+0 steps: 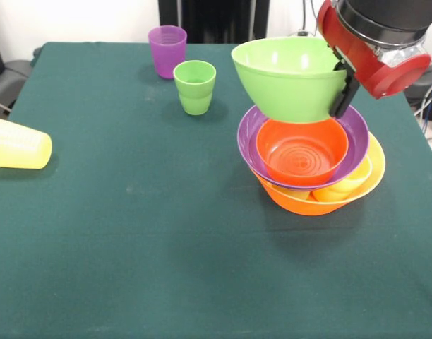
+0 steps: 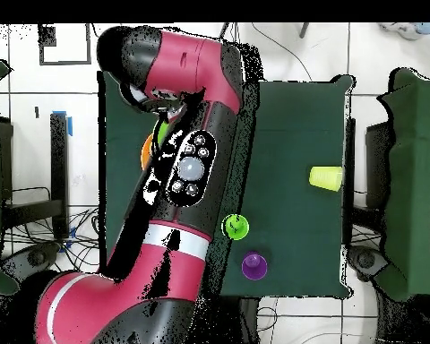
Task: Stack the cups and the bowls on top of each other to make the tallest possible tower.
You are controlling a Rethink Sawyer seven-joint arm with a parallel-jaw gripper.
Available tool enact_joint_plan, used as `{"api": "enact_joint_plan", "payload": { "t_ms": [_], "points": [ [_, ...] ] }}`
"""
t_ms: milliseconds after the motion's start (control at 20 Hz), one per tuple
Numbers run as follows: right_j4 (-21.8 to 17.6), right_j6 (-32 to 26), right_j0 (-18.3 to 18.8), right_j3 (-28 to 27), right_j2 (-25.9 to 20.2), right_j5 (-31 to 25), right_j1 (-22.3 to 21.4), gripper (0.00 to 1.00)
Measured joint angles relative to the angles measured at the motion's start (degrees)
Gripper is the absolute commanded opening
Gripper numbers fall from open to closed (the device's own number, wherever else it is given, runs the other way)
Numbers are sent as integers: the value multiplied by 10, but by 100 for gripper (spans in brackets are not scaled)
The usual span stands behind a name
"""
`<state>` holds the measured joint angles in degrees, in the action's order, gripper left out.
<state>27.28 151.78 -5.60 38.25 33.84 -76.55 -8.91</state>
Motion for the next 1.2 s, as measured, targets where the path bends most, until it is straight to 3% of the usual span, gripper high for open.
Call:
{"api": "enact_joint_plan", "payload": {
  "t_ms": [1200],
  "points": [
    [3,0,1,0,7,9,21,0]
  ]
}}
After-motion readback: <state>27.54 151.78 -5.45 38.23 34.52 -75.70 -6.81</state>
